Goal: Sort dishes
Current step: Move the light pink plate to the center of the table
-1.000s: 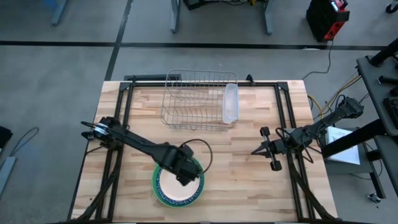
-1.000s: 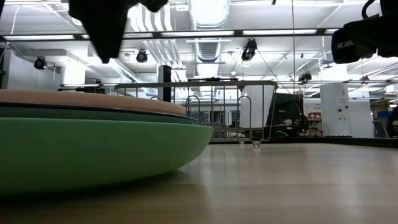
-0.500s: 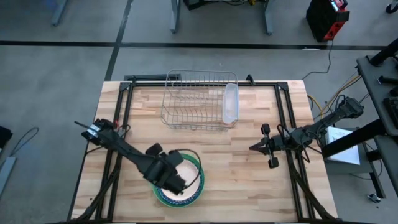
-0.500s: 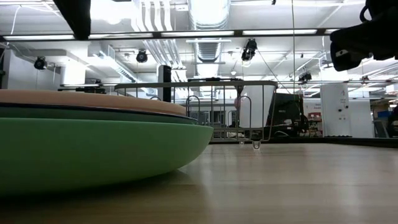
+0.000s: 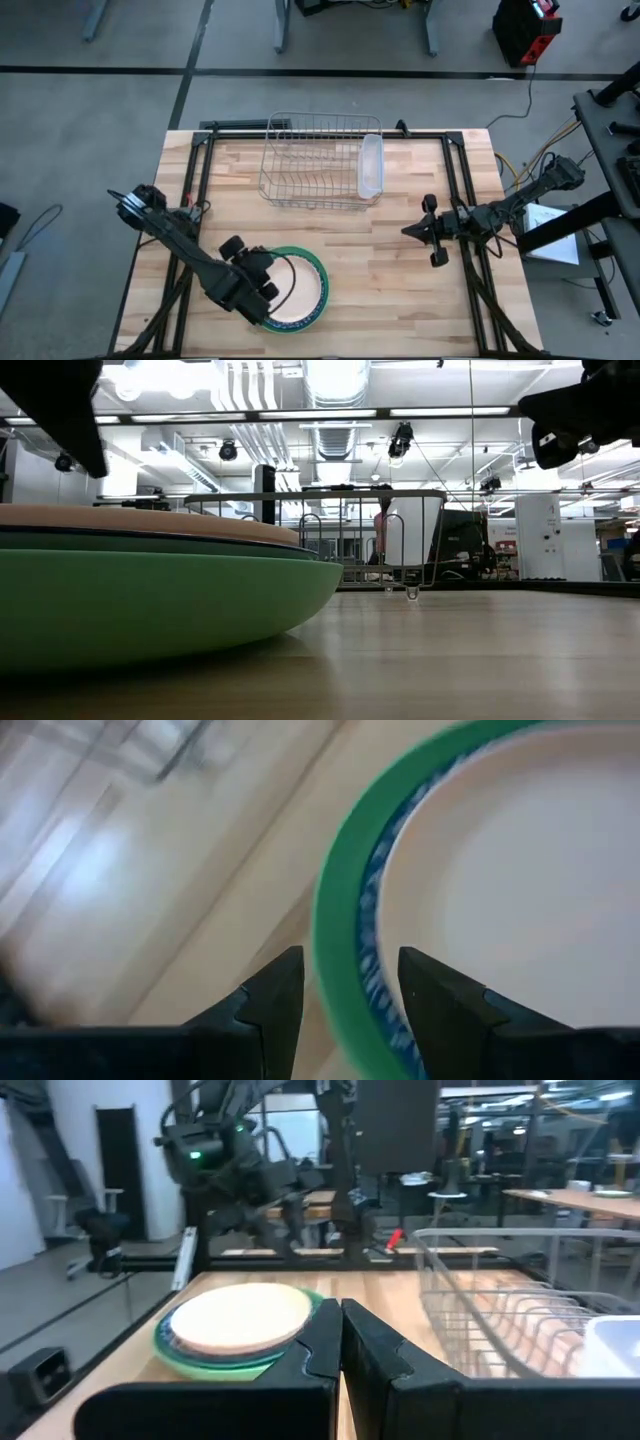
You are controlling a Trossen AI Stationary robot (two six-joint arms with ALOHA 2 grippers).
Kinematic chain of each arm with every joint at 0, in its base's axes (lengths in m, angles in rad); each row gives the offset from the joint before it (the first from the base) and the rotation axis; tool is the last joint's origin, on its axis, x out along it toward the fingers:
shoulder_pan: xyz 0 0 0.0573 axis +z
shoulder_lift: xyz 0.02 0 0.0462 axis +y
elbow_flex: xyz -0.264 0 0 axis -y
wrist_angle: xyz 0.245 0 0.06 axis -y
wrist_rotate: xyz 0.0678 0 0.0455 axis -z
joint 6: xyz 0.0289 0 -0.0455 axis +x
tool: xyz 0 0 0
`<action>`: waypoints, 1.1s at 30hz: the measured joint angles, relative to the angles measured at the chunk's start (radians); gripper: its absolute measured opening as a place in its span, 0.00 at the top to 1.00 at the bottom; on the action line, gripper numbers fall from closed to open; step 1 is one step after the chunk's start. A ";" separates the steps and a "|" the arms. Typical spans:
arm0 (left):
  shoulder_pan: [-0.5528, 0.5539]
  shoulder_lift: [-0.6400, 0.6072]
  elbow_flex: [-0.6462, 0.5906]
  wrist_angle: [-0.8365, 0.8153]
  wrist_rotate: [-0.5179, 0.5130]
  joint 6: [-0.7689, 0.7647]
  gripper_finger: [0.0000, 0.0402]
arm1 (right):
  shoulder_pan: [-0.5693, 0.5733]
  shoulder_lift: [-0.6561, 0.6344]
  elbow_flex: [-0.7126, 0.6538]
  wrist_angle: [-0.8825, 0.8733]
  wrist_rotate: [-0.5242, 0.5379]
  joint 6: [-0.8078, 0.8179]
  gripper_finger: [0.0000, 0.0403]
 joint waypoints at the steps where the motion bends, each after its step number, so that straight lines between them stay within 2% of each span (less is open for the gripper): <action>1: -0.003 -0.024 -0.027 0.046 -0.022 0.019 0.61 | 0.000 0.001 0.007 0.000 0.020 -0.007 1.00; 5: -0.018 -0.145 -0.164 0.206 -0.086 0.121 0.61 | 0.000 0.003 0.058 -0.045 0.071 -0.033 1.00; 8: -0.020 -0.267 -0.302 0.317 -0.105 0.125 0.61 | 0.000 0.013 0.126 -0.149 0.140 -0.039 1.00; 11: -0.019 -0.369 -0.417 0.501 -0.111 0.145 0.61 | -0.001 0.036 0.210 -0.265 0.172 0.008 1.00; 15: -0.022 -0.437 -0.497 0.674 -0.110 0.186 0.61 | 0.000 0.093 0.297 -0.386 0.172 0.100 1.00; 20: -0.041 -0.395 -0.526 0.724 -0.046 0.202 0.62 | 0.000 0.217 0.347 -0.418 0.172 0.210 1.00; 23: -0.064 -0.340 -0.526 0.724 0.002 0.202 0.62 | 0.000 0.311 0.404 -0.413 0.214 0.269 1.00; 33: -0.183 -0.204 -0.523 0.707 0.023 0.148 0.62 | 0.000 0.658 0.621 -0.416 0.223 0.450 1.00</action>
